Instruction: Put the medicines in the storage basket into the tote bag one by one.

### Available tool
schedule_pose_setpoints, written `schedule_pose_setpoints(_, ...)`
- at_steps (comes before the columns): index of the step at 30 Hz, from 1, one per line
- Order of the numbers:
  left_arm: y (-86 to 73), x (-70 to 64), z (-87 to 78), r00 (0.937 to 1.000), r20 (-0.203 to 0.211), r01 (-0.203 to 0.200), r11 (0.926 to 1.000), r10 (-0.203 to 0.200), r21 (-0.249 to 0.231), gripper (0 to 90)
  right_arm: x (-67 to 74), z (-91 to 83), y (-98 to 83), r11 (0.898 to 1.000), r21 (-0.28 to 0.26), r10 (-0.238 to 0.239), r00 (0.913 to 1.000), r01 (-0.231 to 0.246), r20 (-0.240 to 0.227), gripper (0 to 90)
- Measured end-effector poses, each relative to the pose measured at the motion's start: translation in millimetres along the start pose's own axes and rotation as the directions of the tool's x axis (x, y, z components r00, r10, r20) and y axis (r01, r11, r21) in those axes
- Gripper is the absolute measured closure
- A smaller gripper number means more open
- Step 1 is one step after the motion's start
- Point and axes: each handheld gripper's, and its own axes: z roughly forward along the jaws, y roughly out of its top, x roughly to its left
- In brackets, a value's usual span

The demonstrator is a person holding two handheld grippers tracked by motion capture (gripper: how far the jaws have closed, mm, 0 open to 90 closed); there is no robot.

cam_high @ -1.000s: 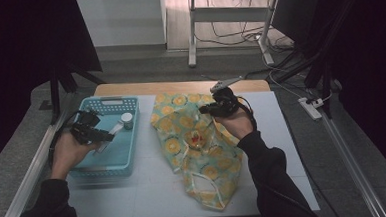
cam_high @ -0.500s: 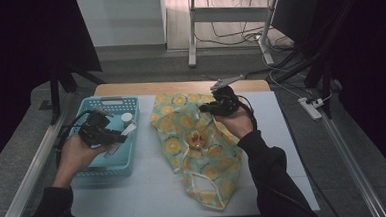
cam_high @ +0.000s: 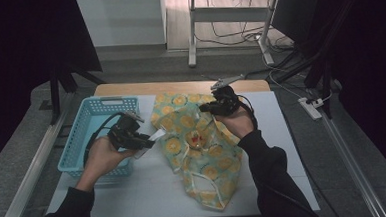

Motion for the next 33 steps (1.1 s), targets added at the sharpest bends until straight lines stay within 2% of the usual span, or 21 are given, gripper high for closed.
schedule_pose_setpoints(2,7.0,-4.8,7.5,0.9998,0.014,-0.012,0.9999,0.012,0.004,69.2,-0.4,-0.6,-0.1,1.0,0.001,0.002,1.0,-0.002,0.001,90.0)
schedule_pose_setpoints(10,33.1,-22.4,39.6,0.9981,0.026,-0.057,0.9977,0.056,0.038,69.2,-0.8,-2.3,-0.4,1.0,-0.007,0.003,1.0,-0.003,0.003,90.0)
schedule_pose_setpoints(14,44.3,-27.8,56.2,0.9967,0.013,-0.081,0.9944,0.081,0.067,69.2,0.0,-2.3,0.4,1.0,-0.009,0.0,1.0,0.0,-0.001,90.0)
schedule_pose_setpoints(20,56.7,-30.5,75.0,0.9965,-0.008,-0.082,0.9935,0.083,0.079,69.2,1.3,-4.1,2.4,1.0,-0.014,0.0,1.0,0.0,-0.005,90.0)
schedule_pose_setpoints(24,63.1,-32.5,83.3,0.9961,-0.011,-0.086,0.9934,0.087,0.076,69.3,1.7,-3.9,1.8,1.0,-0.016,0.001,1.0,-0.001,-0.007,90.0)
schedule_pose_setpoints(29,73.6,-36.2,91.7,0.9959,0.015,-0.09,0.9937,0.09,0.067,69.3,2.3,-3.8,1.7,1.0,-0.017,0.001,1.0,-0.001,-0.01,90.0)
schedule_pose_setpoints(33,81.7,-40.3,96.6,0.9946,0.004,-0.104,0.9935,0.104,0.045,69.3,2.5,-3.8,2.9,1.0,-0.019,-0.001,0.9999,0.001,-0.01,90.0)
